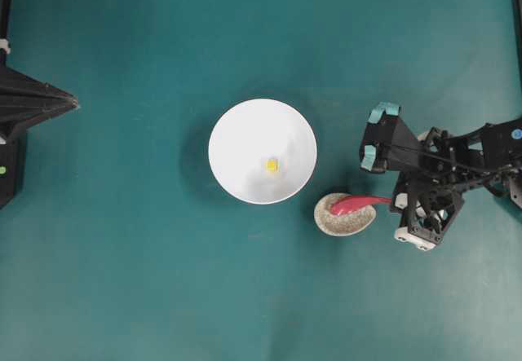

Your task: Scoop the yellow hexagonal prism block from the bowl with a spoon using the right arm.

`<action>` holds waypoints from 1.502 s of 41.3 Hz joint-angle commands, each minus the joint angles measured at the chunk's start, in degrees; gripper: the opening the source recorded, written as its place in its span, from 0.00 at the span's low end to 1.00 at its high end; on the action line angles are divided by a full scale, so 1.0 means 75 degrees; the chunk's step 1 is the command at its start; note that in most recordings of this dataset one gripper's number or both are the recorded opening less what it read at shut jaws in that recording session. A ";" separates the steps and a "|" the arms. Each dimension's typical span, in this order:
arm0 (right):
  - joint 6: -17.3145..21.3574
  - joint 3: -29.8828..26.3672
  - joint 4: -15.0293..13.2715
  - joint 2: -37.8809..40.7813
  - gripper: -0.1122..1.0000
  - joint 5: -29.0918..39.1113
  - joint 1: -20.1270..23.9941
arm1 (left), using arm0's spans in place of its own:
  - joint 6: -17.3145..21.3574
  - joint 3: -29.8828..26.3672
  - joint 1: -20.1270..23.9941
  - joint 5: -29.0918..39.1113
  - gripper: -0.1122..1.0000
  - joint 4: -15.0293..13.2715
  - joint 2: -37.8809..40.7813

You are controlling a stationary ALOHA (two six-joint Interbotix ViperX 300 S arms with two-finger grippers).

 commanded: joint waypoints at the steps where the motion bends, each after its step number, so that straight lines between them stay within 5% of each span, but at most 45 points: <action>1: 0.0012 -0.0070 0.0023 -0.0082 0.17 -0.0117 0.0059 | -0.0012 -0.0223 0.0012 -0.0070 0.10 0.0023 0.0047; 24: 0.0012 -0.0070 0.0035 -0.0082 0.21 -0.0129 0.0270 | -0.0012 -0.0223 0.0012 -0.0035 0.10 0.0023 0.0047; 35: 0.0012 -0.0082 0.0059 -0.0082 0.53 -0.0129 0.0316 | -0.0023 -0.0223 0.0012 -0.0047 0.10 0.0023 0.0047; 42: -0.0012 -0.0070 0.0023 -0.0082 0.61 -0.0141 0.0316 | -0.0070 -0.0223 0.0012 -0.0059 0.10 0.0023 0.0047; 62: -0.0094 -0.0164 -0.0867 -0.0152 0.67 -0.0773 0.0316 | -0.0117 -0.0223 0.0012 -0.0047 0.10 0.0035 0.0047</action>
